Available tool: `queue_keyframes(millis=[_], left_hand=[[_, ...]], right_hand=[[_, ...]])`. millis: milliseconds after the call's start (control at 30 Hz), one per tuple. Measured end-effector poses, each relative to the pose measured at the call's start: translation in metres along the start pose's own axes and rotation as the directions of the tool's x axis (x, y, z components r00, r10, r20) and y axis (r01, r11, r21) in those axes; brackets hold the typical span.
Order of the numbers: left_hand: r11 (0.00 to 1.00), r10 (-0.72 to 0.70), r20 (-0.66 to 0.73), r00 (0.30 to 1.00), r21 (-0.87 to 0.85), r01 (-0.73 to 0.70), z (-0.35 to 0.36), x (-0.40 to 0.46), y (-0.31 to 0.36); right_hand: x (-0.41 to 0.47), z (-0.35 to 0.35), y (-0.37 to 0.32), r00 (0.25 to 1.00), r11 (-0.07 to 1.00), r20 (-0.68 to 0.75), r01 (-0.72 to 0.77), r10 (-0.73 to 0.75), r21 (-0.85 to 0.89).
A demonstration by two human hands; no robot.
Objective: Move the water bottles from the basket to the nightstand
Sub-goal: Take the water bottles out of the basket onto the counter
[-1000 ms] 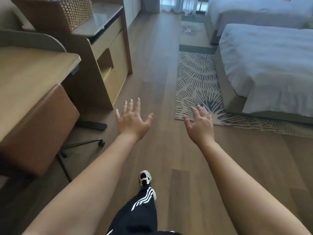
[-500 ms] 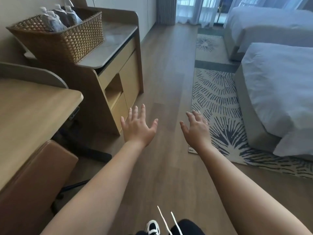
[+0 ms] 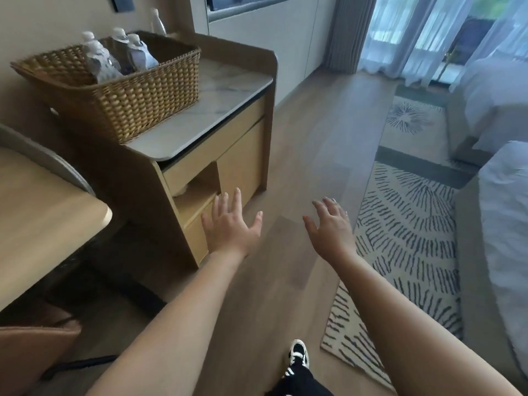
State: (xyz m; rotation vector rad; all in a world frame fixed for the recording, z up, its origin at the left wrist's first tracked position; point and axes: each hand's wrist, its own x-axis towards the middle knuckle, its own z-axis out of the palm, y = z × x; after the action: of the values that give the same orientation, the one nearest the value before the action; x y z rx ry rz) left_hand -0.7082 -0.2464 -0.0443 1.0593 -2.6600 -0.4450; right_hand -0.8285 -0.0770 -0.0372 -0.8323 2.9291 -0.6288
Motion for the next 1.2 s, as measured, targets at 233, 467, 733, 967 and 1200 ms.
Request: queue_keyframes(millis=[233,467,733,967,1200], left_hand=[[0.991,-0.126,-0.075,0.989,0.026,0.128,0.016,0.101,0.051],[0.960,-0.270,-0.175,0.947,0.030,0.279,0.006,0.176,0.040],[0.903,-0.394,-0.299,0.869,0.049,0.427,-0.006,0.269,-0.010],[0.861,-0.459,-0.492,0.740,-0.040,0.508,-0.053,0.387,-0.061],[0.848,-0.437,-0.612,0.660,-0.035,0.529,-0.123,0.479,-0.093]], right_hand=[[0.152,-0.019,0.008,0.976,0.978,0.058,0.209,-0.210,0.020],[0.256,-0.007,-0.031,0.927,0.928,0.078,0.360,-0.367,0.093],[0.377,0.029,-0.110,0.868,0.855,0.036,0.481,-0.496,0.193],[0.507,0.050,-0.226,0.766,0.748,0.004,0.626,-0.643,0.222],[0.586,0.049,-0.344,0.664,0.606,-0.064,0.713,-0.745,0.353]])
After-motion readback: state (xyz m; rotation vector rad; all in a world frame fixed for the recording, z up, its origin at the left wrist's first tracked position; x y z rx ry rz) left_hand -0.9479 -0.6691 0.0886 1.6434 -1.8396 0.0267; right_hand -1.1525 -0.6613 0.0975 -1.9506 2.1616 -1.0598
